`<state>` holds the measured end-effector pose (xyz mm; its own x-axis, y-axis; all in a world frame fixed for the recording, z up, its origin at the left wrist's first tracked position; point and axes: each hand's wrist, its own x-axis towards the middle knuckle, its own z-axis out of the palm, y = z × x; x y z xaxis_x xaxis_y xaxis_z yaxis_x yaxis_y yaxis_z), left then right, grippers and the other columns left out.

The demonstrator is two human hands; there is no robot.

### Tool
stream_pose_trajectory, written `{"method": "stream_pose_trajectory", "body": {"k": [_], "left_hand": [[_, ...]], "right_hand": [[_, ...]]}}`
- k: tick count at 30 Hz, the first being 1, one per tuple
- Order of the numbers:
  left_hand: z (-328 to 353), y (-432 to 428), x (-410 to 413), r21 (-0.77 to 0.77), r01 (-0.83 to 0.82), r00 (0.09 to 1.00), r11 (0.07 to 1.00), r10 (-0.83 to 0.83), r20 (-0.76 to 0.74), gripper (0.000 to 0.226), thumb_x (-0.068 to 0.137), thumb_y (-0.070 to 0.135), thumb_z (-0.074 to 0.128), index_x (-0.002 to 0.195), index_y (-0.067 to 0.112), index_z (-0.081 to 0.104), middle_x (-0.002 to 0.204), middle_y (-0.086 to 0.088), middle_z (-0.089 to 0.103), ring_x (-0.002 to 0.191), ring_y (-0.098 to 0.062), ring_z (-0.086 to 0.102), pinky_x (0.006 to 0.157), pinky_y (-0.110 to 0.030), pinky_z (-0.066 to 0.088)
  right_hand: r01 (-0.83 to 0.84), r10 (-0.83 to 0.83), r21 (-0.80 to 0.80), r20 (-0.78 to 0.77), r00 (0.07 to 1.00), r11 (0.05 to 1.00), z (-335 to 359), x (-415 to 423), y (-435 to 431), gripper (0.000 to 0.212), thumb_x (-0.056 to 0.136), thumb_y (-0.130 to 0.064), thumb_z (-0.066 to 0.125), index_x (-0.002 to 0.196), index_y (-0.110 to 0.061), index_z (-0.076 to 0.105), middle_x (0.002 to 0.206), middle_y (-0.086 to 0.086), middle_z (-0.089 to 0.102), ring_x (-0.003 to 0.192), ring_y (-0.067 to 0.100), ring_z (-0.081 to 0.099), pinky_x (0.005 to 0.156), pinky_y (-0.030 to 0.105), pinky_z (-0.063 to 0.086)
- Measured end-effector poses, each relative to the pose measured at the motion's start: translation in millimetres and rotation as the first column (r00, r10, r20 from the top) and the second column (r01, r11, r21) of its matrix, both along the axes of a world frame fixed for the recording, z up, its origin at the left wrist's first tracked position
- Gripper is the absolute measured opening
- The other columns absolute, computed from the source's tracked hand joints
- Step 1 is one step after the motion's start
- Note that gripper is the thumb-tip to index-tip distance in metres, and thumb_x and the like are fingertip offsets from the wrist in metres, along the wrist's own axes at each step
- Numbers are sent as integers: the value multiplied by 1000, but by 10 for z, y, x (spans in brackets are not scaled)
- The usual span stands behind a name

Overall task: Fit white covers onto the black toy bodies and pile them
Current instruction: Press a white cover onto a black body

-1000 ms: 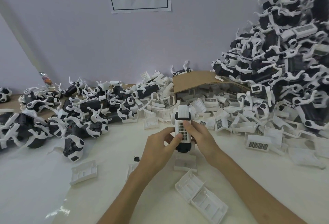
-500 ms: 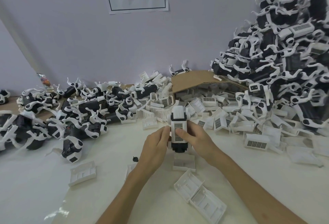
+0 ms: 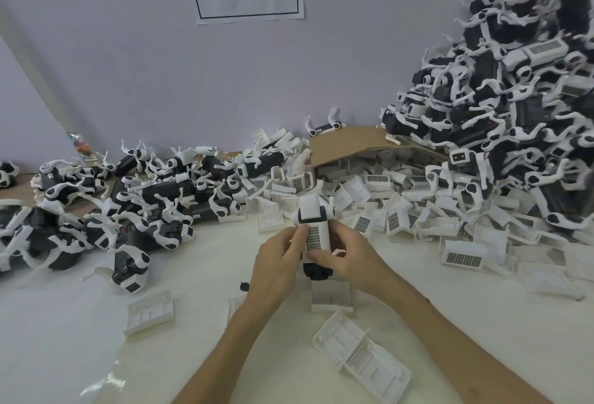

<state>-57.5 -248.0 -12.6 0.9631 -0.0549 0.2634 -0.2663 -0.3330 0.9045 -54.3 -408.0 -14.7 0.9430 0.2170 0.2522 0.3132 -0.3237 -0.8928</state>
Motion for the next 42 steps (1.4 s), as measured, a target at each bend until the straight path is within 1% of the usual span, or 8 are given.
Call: {"method": "stream_pose_trajectory", "body": {"k": [8,14,18,21,26,33,39,42], "left_hand": [[5,-6,4,-48,-20,1000,999,20,1,45,106,41,43,83,13,69,73,-8,67,66,-12,54,70,-41,48],[20,6,18,-111,-14,999,994,10,-42,46,106,40,40,100,5,70,93,-10,72,86,-26,63,79,-41,49],[25,6,16,-133,-10,1000,991,8,-16,36,105,39,45,82,17,62,72,10,63,65,-1,54,60,-17,40],[32,-4,-6,-170,35,999,985,-36,-5,31,104,37,49,79,22,60,62,20,62,57,4,54,52,-8,37],[53,31,-16,-183,73,997,980,-69,25,32,101,39,55,83,18,70,66,14,65,60,1,56,54,-12,41],[89,22,-62,-146,117,993,982,-118,1,38,99,48,55,72,30,75,64,10,65,59,-5,55,55,-13,42],[100,30,-82,-103,191,979,976,-197,-48,39,92,61,50,79,37,78,77,8,75,68,-2,65,63,-12,47],[57,11,-65,-99,167,984,981,-172,-52,42,96,55,48,83,28,78,76,6,74,67,-9,63,66,-24,48]], "right_hand": [[57,-57,-1,65,996,998,3,-17,20,40,81,-45,73,117,-30,65,98,-8,75,88,11,70,80,31,57],[188,-197,110,87,976,976,34,-7,-39,21,102,-27,56,93,-17,72,78,-4,71,67,5,62,65,20,50],[229,-251,176,117,961,957,96,28,-98,12,97,-29,63,107,-23,67,93,-11,68,77,2,61,68,15,48],[162,-185,203,96,978,966,132,23,-104,38,87,-42,62,121,-24,62,105,-10,65,88,-2,61,75,13,47],[123,-150,223,104,983,967,153,11,-115,40,84,-46,58,121,-31,60,110,-8,64,94,0,60,78,14,46],[70,-102,260,112,988,963,170,-16,-144,34,87,-36,60,118,-25,65,91,4,72,94,20,66,92,51,49],[33,-64,205,149,987,978,192,-27,-186,34,81,-43,64,107,-22,68,94,2,68,83,13,62,71,26,47],[20,-40,266,67,997,964,201,12,-212,30,83,-30,64,110,-18,68,94,6,69,83,21,64,67,30,50]]}}
